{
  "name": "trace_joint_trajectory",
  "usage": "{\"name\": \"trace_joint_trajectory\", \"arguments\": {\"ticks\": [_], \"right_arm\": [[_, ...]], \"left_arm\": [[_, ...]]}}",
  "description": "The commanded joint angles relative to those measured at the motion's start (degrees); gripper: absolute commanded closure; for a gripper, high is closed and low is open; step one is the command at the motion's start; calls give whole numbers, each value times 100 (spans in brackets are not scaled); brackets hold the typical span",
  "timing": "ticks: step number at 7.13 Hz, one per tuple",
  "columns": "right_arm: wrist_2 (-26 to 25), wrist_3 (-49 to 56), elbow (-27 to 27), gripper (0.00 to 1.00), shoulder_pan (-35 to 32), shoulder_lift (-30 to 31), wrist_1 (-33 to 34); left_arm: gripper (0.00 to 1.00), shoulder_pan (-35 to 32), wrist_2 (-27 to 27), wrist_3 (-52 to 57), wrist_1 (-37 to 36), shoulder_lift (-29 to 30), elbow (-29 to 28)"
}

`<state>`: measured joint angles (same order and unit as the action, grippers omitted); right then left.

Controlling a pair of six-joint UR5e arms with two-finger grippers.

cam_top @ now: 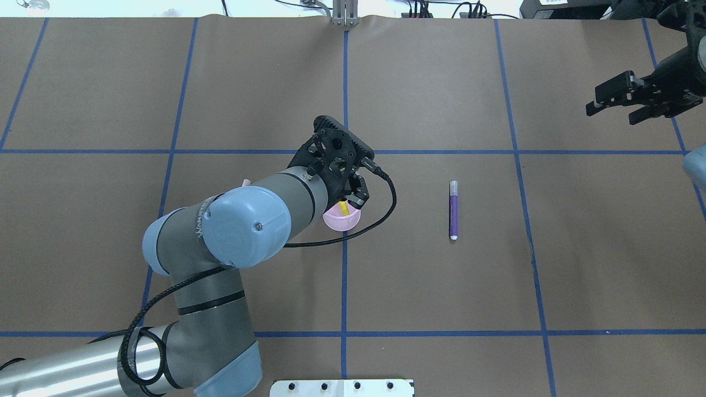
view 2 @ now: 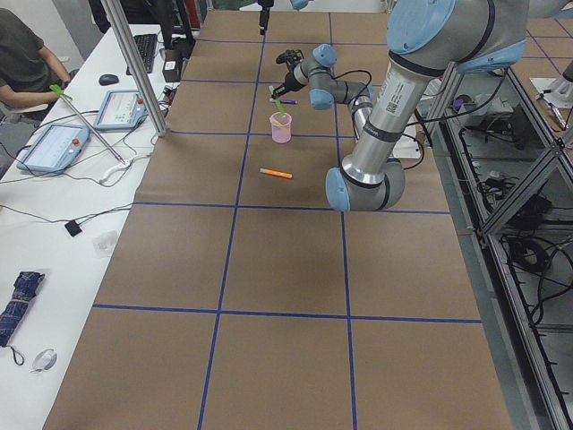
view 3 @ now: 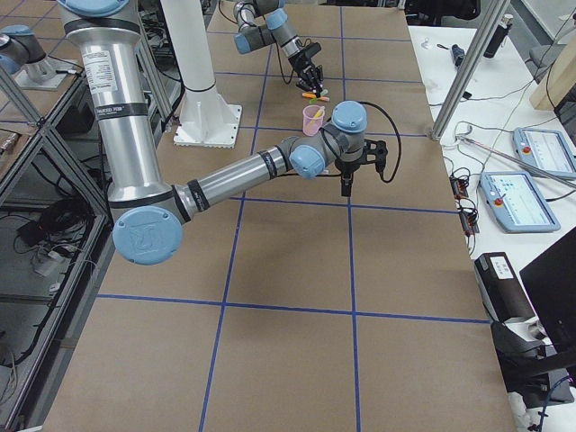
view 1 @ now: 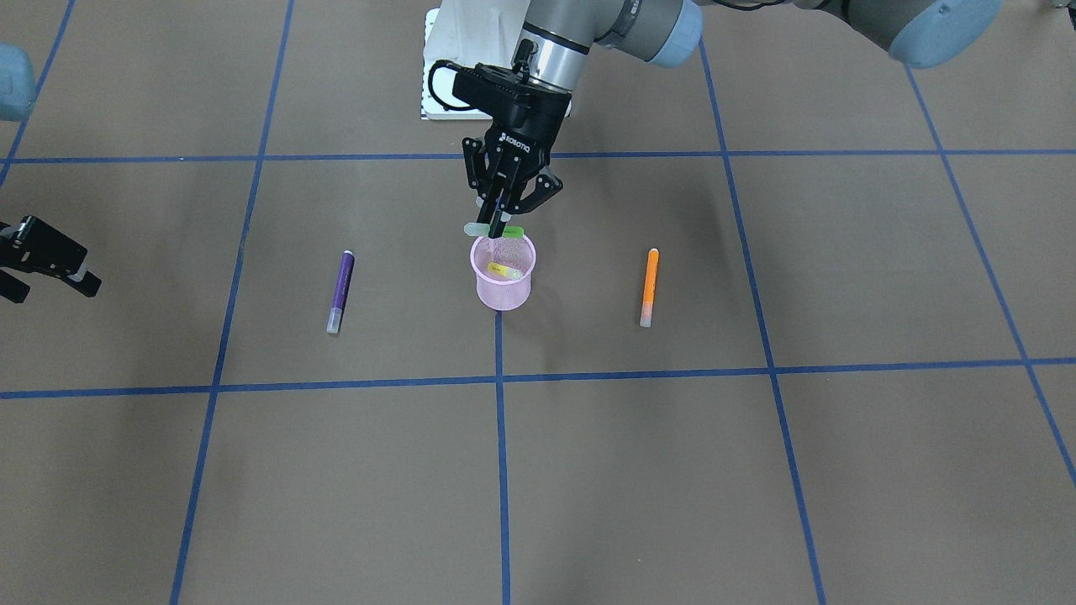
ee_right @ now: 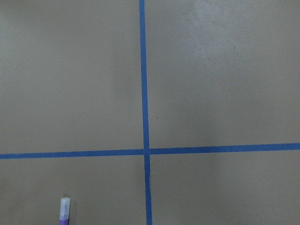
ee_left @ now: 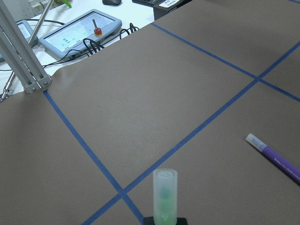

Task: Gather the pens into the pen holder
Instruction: 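Carry the green marker with the left gripper and drop it into the cup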

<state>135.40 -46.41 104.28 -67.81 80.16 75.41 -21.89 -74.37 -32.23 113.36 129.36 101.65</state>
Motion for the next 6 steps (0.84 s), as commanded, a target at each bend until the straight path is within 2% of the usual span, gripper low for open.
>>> {"name": "trace_joint_trajectory", "arguments": {"ticks": [1,2,3,4,5,6], "right_arm": [[-5,9,-57,0,83,-9,-9],[-5,0,-57,0,110,-9,-9],[-13,9,-48,0,215,-18,-9],[-127,0,-31,0,555,-114,-18],[-441,-270,-5,0,898,-184,-18],[-505,-890,-22,0,1240,-385,-18]], "left_arm": [[44,10,54,15,72,11,-102],[9,18,80,6,81,2,-102],[6,1,63,-64,81,10,-6],[10,-69,19,23,38,-103,134],[15,-183,-7,93,20,-382,388],[17,-393,-199,277,-6,-777,634]]}}
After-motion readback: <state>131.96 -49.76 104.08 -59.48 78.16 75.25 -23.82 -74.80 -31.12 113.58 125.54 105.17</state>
